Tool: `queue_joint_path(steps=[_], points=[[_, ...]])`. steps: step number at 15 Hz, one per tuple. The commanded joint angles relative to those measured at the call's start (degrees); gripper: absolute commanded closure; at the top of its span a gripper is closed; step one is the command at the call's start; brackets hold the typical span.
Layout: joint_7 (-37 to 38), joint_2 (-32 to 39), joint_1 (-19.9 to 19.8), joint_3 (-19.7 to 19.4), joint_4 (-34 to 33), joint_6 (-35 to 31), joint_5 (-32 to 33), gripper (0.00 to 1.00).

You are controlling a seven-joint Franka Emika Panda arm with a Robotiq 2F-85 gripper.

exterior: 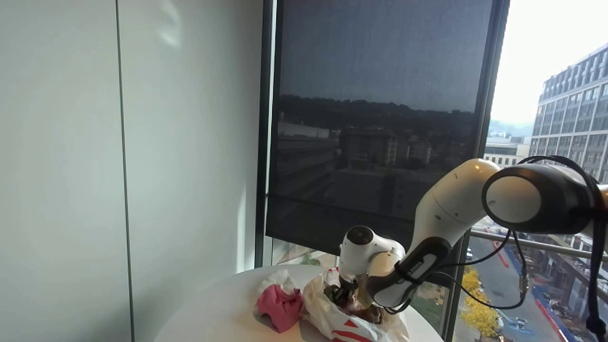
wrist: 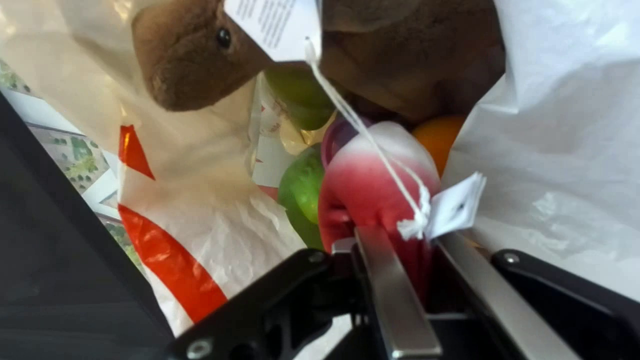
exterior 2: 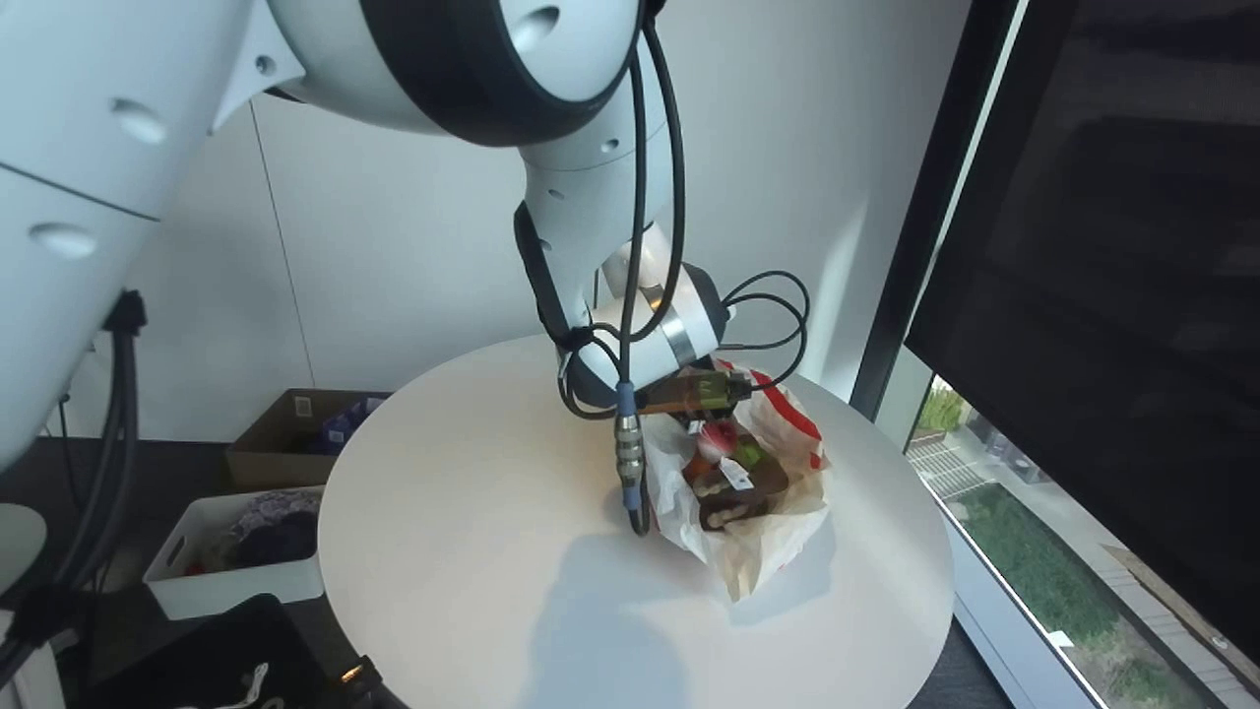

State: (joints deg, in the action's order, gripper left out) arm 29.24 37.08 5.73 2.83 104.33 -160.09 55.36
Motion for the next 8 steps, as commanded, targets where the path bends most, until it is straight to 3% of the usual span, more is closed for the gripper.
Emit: queue_joint_path(steps=[1,4,8], points=[[-0.1,1.1,-1.5,0.4,-1.4,-3.8,-0.6,0.57],[-1.4,-0.9,-3.0,2.7,0.2,-1.6,-3.9,0.49],[-0.1,-4.1,-3.3,5.1,0.4,2.9,-8.8,0.18]])
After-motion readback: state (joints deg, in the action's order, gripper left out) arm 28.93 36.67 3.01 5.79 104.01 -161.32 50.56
